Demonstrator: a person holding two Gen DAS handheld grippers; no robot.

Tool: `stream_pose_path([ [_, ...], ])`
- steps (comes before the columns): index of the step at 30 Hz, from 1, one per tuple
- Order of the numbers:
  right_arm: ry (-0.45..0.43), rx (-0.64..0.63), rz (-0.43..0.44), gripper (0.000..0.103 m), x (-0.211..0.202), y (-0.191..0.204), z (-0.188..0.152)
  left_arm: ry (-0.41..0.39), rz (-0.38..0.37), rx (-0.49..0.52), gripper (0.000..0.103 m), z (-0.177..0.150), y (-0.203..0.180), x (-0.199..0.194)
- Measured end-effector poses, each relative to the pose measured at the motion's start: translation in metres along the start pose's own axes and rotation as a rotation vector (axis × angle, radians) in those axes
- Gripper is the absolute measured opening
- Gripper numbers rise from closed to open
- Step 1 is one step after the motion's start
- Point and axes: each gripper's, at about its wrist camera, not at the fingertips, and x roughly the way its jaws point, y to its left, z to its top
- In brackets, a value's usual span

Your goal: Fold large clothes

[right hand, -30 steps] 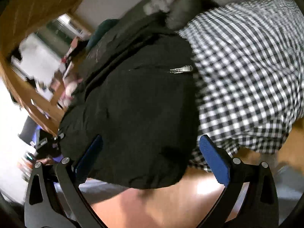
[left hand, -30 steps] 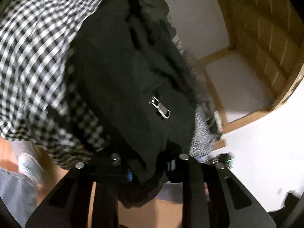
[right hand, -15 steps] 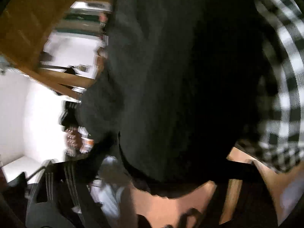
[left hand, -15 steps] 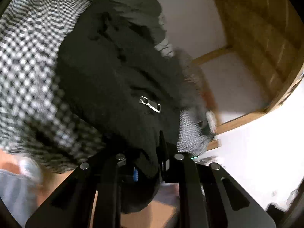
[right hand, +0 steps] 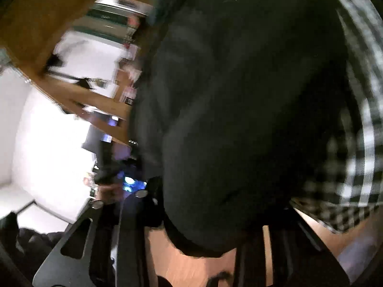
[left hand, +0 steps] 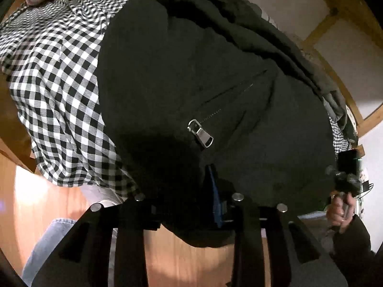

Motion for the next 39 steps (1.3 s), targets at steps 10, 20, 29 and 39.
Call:
stream_pose_path([
  [10, 0.047, 0.155, -0.088, 0.025, -0.005, -0.023, -0.004, -0.010, -0.012, 0.008, 0.030, -0.001, 0.031, -0.011],
  [20, -0.050, 0.110, 0.072, 0.024, -0.031, 0.025, 0.021, -0.060, 0.029, 0.111, 0.022, 0.005, 0.011, -0.044],
  [29, -0.085, 0.071, 0.241, 0.024, -0.065, 0.076, 0.064, -0.235, 0.023, 0.285, 0.022, 0.065, -0.021, -0.106],
  [39, -0.142, 0.006, 0.385, 0.025, -0.054, 0.114, 0.170, -0.405, -0.031, 0.236, 0.022, 0.165, -0.057, -0.115],
])
